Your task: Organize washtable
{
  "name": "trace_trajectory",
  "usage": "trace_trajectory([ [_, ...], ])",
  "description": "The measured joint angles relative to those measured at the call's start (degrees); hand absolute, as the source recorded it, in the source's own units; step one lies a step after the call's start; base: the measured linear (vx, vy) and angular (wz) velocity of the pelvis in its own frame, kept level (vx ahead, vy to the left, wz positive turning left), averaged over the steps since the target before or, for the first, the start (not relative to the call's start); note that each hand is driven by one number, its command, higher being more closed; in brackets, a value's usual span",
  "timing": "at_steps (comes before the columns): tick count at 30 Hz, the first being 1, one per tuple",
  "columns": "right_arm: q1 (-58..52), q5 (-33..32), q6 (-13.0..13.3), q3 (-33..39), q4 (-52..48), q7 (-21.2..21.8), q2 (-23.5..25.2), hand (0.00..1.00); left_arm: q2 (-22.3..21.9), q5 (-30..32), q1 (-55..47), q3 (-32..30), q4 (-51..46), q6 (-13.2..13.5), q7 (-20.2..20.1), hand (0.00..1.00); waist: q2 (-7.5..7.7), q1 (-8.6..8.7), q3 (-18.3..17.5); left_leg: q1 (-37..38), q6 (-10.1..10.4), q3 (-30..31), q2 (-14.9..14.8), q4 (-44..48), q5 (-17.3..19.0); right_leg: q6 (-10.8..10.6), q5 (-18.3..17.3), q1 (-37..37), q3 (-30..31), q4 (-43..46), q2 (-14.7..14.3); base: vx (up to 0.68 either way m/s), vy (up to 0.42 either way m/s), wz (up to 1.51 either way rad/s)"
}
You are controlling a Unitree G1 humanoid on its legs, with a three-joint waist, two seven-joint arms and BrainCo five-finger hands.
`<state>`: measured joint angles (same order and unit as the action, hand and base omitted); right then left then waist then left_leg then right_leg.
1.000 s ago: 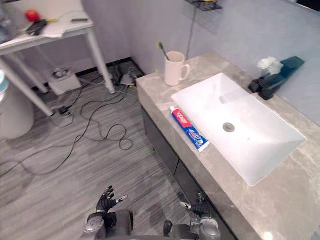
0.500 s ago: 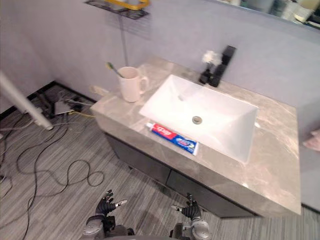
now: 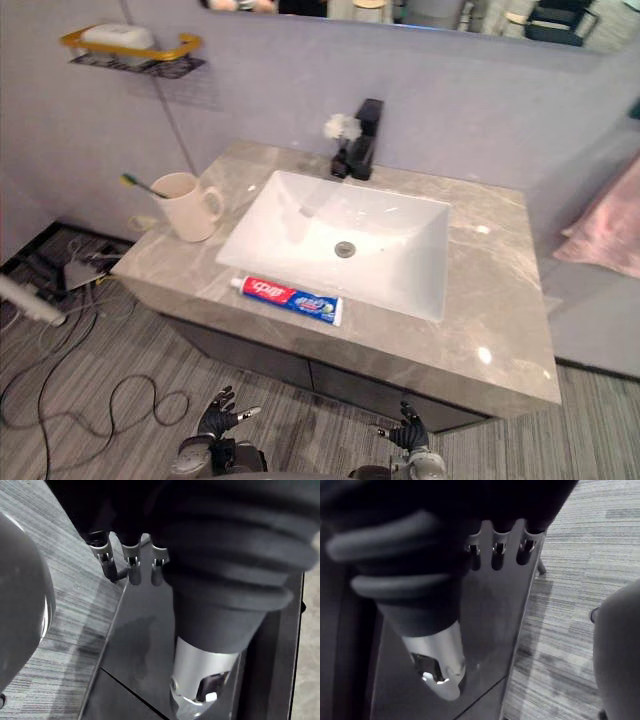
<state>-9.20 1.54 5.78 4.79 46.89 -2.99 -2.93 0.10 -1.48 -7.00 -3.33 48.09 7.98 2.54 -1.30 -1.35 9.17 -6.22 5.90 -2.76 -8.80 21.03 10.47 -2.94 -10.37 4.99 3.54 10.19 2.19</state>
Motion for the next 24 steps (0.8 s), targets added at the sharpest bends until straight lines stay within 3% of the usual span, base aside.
trace_trajectory([
  [4,-0.6,-0.4,-0.1,0.0,0.7,-0.1,2.3,0.0,1.7,0.0,0.5,0.5,1.0,0.0,0.1,0.0,3.59,0.39,-1.3,2.6,-1.7,-2.7,4.0,-3.5,0.0,-2.1,-0.7,0.6,1.3,-0.7,4.4,0.13,0.173,-0.19],
  [8,-0.5,-0.4,-0.1,-0.1,1.8,-0.1,3.2,0.0,2.4,0.1,0.4,0.5,2.5,0.0,0.1,0.0,4.84,0.3,-2.7,5.6,-3.0,-3.9,6.8,-7.2,-0.6,-2.8,-0.3,2.0,1.3,-2.6,6.7,0.14,0.107,-0.06],
  [15,0.6,-0.4,-0.1,1.1,5.2,0.0,2.3,0.0,3.0,0.1,0.7,1.3,5.0,0.0,0.1,0.0,3.6,0.43,-3.4,8.1,-3.2,-3.7,6.7,-11.2,-2.7,-2.2,0.4,3.0,1.3,-3.6,6.4,0.07,-0.011,-0.04],
  [17,1.1,-0.4,-0.1,1.1,6.3,0.0,1.5,0.0,3.1,0.1,0.6,1.4,5.5,0.1,0.1,0.0,2.97,0.4,-3.4,9.5,-2.7,-3.2,5.7,-13.4,-4.2,-1.7,2.1,3.7,1.0,-4.6,5.2,-0.01,-0.06,-0.01],
  [24,1.9,-0.3,-0.1,1.4,8.2,-0.4,0.1,0.0,3.8,0.1,0.6,1.4,6.6,0.1,0.2,0.0,3.3,0.45,-3.2,11.5,-2.2,-1.9,5.8,-18.2,-7.3,-1.6,2.2,3.7,0.1,-4.6,5.0,-0.07,-0.032,0.02],
])
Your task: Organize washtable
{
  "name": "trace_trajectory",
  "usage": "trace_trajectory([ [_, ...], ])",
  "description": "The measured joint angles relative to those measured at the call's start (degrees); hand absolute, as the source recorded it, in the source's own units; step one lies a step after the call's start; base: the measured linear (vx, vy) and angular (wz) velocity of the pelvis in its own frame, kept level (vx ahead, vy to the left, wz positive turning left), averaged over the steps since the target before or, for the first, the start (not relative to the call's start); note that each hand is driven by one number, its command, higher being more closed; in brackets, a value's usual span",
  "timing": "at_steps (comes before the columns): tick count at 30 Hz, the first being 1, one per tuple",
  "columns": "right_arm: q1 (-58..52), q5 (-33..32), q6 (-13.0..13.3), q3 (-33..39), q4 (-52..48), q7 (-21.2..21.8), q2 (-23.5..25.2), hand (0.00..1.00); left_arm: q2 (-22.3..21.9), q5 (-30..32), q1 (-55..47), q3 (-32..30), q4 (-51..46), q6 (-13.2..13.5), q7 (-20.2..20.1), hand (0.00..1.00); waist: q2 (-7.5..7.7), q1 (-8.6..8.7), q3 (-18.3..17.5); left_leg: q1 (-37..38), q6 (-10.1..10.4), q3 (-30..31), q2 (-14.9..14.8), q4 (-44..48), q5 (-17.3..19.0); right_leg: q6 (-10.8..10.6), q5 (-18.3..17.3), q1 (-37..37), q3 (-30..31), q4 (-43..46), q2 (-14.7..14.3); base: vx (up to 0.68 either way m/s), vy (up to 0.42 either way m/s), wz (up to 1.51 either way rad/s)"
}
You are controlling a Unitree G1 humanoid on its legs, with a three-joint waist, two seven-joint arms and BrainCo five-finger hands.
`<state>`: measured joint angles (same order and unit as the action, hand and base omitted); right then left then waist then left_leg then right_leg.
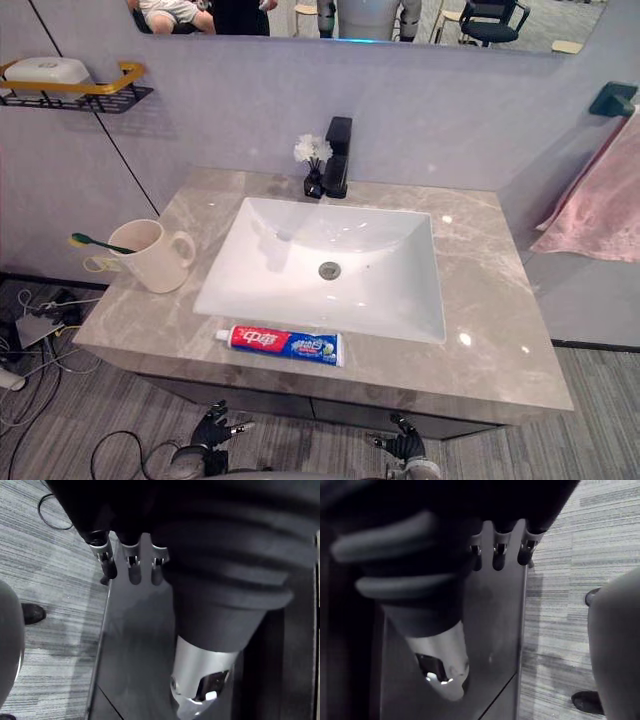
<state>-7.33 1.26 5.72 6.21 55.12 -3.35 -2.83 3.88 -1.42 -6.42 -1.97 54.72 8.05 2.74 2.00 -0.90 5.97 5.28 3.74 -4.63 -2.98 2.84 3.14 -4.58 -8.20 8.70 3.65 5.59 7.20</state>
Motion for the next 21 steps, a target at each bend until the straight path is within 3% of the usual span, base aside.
trace_trajectory([
  [4,0.3,0.5,0.0,0.0,0.2,-0.2,0.0,0.0,0.4,0.0,-0.3,-0.3,0.4,0.0,0.1,0.0,0.38,0.0,0.3,1.8,0.3,0.0,0.3,-4.8,-3.1,-0.5,0.3,-0.2,-0.3,-0.8,0.2,-0.15,-0.021,-0.02],
  [5,-0.9,1.1,-1.4,2.1,1.9,-0.2,-1.8,0.0,0.9,0.0,-0.4,-0.4,0.4,-0.1,0.1,0.0,0.49,0.13,0.6,3.5,-0.4,4.4,1.9,-4.6,-1.9,-1.5,-0.4,0.9,-0.2,-0.9,0.9,-0.07,-0.01,0.0],
  [21,-1.1,-1.3,-1.0,5.2,5.1,-0.3,-2.0,0.0,1.0,0.9,0.3,0.1,1.4,0.0,0.7,0.0,0.15,0.09,0.4,0.7,-0.3,6.1,2.0,-4.8,-1.9,-1.6,0.6,0.0,-2.2,-3.1,1.0,0.01,-0.007,0.04],
])
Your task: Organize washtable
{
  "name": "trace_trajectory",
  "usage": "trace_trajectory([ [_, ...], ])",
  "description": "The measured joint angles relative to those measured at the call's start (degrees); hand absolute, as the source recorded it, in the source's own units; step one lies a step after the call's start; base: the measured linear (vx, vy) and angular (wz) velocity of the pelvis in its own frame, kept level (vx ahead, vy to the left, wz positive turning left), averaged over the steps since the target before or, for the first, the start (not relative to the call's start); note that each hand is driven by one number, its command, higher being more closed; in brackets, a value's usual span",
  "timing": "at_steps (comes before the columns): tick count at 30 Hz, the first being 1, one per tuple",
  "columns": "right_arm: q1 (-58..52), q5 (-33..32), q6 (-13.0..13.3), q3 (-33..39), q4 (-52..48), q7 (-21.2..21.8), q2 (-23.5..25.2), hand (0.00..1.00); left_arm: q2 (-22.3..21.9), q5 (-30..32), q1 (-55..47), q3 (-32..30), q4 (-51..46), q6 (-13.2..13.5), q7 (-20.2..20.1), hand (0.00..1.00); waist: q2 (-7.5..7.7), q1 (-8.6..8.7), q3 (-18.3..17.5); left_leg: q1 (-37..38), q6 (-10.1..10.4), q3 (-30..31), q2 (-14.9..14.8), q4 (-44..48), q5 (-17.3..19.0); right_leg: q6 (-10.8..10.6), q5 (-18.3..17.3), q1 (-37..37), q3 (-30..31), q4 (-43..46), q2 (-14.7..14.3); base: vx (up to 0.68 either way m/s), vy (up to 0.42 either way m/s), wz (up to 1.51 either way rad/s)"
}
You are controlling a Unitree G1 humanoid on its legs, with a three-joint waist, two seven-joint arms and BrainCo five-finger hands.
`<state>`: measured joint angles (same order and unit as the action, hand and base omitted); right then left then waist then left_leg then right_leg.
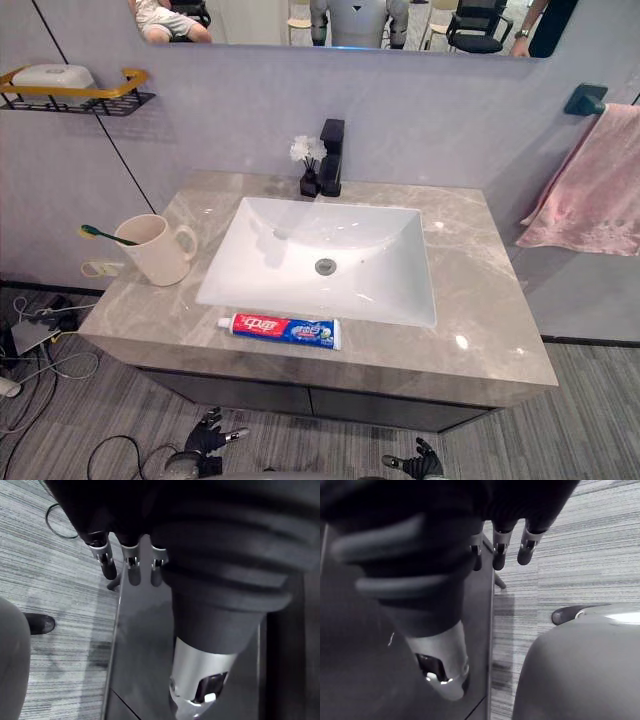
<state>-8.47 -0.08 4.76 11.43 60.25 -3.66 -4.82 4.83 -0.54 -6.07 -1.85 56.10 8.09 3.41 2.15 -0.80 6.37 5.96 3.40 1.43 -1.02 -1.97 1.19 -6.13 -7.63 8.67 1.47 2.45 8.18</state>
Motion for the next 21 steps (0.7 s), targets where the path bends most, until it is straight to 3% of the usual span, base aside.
trace_trajectory([
  [8,0.2,-0.5,1.4,2.3,0.1,0.0,-0.3,0.0,0.5,1.3,0.2,-0.9,0.5,0.0,0.6,0.0,-0.18,-0.02,0.0,-0.3,0.0,0.9,0.0,0.1,0.0,-0.3,0.7,0.7,-3.2,-0.7,0.1,0.01,-0.028,0.07],
  [17,0.2,-0.5,1.4,4.5,0.0,0.1,-2.0,0.0,4.9,1.2,-2.1,-12.6,-2.2,0.0,2.0,0.0,-0.29,-0.15,0.1,-1.0,0.0,2.9,0.3,-0.3,-1.1,-0.3,0.7,1.1,-6.2,-0.7,0.3,-0.05,-0.02,0.13],
  [21,0.2,-0.4,1.5,4.5,-1.0,0.6,-3.0,0.0,7.4,1.2,-3.0,-19.6,-8.7,0.0,2.8,0.0,-0.68,-0.4,0.3,-0.9,0.3,3.3,0.1,-1.6,-2.2,-0.2,0.8,1.1,-7.2,-0.9,0.2,-0.04,-0.019,0.13],
])
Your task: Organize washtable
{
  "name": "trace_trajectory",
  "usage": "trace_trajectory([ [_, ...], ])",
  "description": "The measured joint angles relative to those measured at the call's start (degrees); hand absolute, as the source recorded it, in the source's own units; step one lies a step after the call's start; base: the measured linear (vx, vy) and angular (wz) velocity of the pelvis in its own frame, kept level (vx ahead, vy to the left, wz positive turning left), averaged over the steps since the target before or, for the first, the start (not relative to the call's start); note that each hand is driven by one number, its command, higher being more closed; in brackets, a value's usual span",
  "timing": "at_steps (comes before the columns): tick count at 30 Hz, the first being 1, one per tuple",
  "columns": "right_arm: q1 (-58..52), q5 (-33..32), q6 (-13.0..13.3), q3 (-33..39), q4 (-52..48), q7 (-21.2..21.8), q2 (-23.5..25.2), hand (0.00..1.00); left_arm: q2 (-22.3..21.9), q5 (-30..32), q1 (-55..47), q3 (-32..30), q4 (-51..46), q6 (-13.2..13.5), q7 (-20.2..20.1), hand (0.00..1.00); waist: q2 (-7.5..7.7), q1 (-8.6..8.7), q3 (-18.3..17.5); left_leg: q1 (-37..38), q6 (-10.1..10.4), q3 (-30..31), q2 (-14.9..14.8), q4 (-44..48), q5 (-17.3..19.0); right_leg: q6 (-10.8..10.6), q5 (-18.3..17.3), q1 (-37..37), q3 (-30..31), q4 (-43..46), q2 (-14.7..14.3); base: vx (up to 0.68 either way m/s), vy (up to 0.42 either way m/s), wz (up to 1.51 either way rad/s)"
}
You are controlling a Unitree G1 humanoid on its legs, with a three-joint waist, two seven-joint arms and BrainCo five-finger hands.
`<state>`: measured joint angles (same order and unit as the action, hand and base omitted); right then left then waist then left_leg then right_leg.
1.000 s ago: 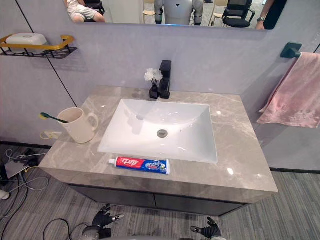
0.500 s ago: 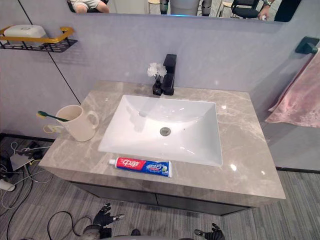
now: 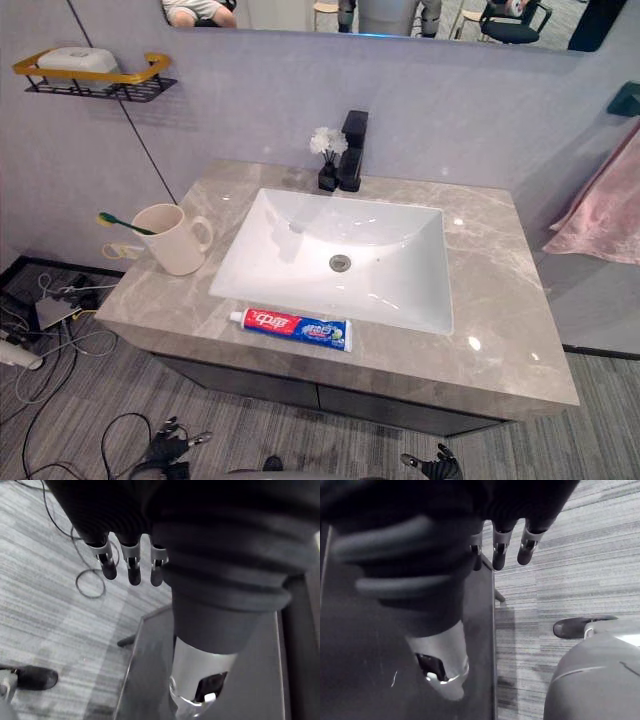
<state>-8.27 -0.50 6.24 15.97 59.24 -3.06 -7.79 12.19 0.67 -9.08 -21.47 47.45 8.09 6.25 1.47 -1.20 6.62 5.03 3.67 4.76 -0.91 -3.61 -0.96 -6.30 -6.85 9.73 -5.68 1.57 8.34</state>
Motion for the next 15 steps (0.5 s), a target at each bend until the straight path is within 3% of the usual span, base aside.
trace_trajectory([
  [6,-1.2,0.1,0.1,0.0,-1.5,0.8,-0.2,0.0,2.2,1.4,-1.7,-6.4,-22.4,-0.1,2.0,0.0,-0.25,-2.87,-0.2,-0.1,-0.2,0.7,0.1,-0.4,-0.2,0.1,0.1,0.5,-0.7,-0.7,0.0,0.0,-0.017,0.05],
  [15,-2.6,0.1,0.0,-0.1,-3.1,1.9,0.8,0.0,0.0,12.3,-2.7,-9.3,-58.3,-0.1,7.6,0.0,-0.66,-4.25,-0.5,-0.2,-0.1,2.6,0.0,0.1,-0.1,0.2,0.1,1.9,-2.4,-1.6,0.0,0.01,-0.031,0.09],
])
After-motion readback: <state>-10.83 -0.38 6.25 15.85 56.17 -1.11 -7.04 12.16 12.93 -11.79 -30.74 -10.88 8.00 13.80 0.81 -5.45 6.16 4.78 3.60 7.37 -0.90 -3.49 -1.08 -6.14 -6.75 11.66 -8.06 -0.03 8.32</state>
